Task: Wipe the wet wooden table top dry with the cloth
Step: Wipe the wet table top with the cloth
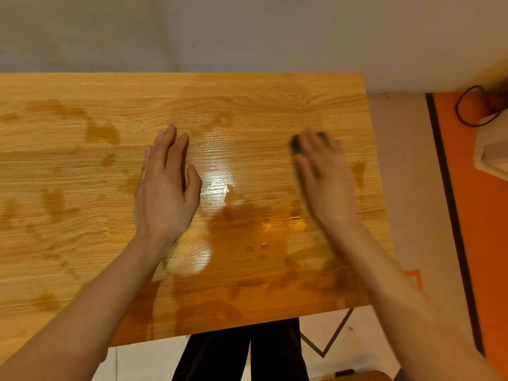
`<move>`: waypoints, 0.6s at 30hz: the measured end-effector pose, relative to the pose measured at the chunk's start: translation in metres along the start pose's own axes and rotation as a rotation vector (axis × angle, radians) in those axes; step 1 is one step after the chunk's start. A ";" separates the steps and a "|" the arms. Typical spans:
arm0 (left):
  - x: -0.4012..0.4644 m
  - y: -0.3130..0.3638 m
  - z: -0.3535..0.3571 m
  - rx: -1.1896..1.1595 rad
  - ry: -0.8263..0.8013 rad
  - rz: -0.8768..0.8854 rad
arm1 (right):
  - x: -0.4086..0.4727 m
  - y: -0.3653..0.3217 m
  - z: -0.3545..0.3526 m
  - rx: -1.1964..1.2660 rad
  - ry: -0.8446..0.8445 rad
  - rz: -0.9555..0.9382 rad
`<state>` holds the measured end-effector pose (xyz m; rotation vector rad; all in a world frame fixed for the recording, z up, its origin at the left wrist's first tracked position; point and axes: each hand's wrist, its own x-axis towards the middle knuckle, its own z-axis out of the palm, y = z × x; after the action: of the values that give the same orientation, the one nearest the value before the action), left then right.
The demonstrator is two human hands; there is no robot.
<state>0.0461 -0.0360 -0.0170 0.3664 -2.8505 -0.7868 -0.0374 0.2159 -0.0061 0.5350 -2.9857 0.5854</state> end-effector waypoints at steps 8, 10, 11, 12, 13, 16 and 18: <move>0.000 -0.002 0.000 -0.015 -0.008 0.012 | -0.031 -0.047 0.017 -0.014 0.132 0.342; 0.000 -0.002 0.000 -0.005 -0.012 0.014 | -0.037 -0.081 0.034 -0.025 0.074 0.156; 0.000 -0.002 0.000 0.001 -0.014 0.013 | -0.037 -0.082 0.036 -0.017 0.035 0.066; 0.000 -0.002 0.000 0.003 -0.016 0.010 | -0.036 -0.072 0.032 -0.019 0.007 -0.016; 0.000 -0.003 0.000 0.003 -0.019 0.009 | -0.035 -0.056 0.025 -0.026 0.005 -0.049; 0.000 -0.003 0.000 -0.003 -0.017 0.012 | -0.042 0.011 -0.009 0.014 0.015 0.234; -0.001 -0.003 0.000 -0.011 -0.014 0.013 | -0.050 0.033 -0.023 0.055 0.072 0.440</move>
<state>0.0473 -0.0383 -0.0192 0.3413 -2.8572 -0.8048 -0.0016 0.2694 -0.0019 -0.1494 -3.0313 0.6942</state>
